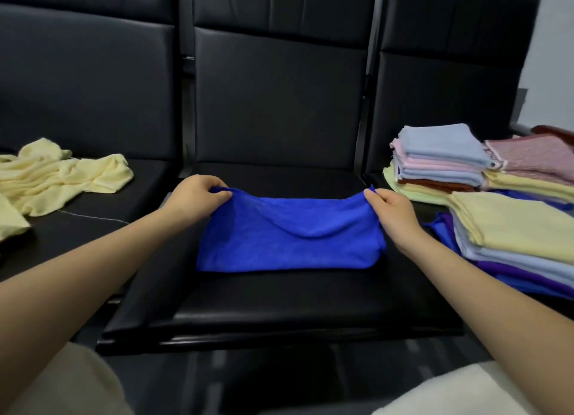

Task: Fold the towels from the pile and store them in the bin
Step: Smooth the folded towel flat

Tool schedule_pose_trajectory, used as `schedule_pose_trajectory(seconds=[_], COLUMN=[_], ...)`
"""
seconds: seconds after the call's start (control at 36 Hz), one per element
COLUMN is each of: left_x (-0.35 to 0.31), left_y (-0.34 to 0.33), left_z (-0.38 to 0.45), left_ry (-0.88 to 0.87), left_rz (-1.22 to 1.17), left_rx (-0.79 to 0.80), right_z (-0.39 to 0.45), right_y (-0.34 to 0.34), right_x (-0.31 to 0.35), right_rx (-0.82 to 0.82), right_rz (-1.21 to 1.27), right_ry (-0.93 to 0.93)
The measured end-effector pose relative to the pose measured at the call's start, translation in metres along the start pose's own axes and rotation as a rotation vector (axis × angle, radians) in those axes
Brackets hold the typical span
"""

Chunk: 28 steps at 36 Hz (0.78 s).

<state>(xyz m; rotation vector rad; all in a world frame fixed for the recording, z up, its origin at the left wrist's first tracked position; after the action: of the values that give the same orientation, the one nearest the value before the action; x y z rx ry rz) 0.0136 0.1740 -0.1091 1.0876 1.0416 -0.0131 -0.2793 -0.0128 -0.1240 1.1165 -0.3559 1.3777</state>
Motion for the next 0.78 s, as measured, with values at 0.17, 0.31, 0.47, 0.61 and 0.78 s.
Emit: schedule_pose_trajectory(seconds=[0.17,0.31,0.47,0.61,0.78], left_x=[0.003,0.007,0.025,0.010,-0.009], left_y=[-0.009,-0.019,-0.035,-0.048,-0.080], left_z=[0.033,0.057,0.067,0.047,0.004], left_ry=[0.006,-0.003,0.008,-0.115,-0.259], left_rz=[0.089,0.114,0.320,0.372,0.430], left_rx=[-0.115,-0.191,-0.220,-0.216,-0.015], right_z=[0.029,0.050,0.064,0.069,0.056], right_y=[-0.013,-0.022,-0.041,-0.047,-0.031], right_x=[-0.012,-0.029,-0.056,-0.059,-0.043], right_rx=[0.007,-0.034,0.064,0.138,0.418], right_rz=[-0.068,-0.161,-0.428,-0.615,-0.714], right_ry=[0.005,-0.017,-0.106,-0.095,-0.323])
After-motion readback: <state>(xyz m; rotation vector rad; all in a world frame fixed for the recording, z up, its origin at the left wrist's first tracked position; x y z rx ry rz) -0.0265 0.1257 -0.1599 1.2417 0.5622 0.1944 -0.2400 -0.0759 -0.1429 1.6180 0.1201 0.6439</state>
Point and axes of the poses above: each hand's wrist, its own z-axis towards the middle knuckle, its own y-axis out of the back of the hand, x = y × z, the point moved 3 cm from there along z, towards the middle knuckle, and after that the axes turned 12 degrees about y, right-handed, at the moved point
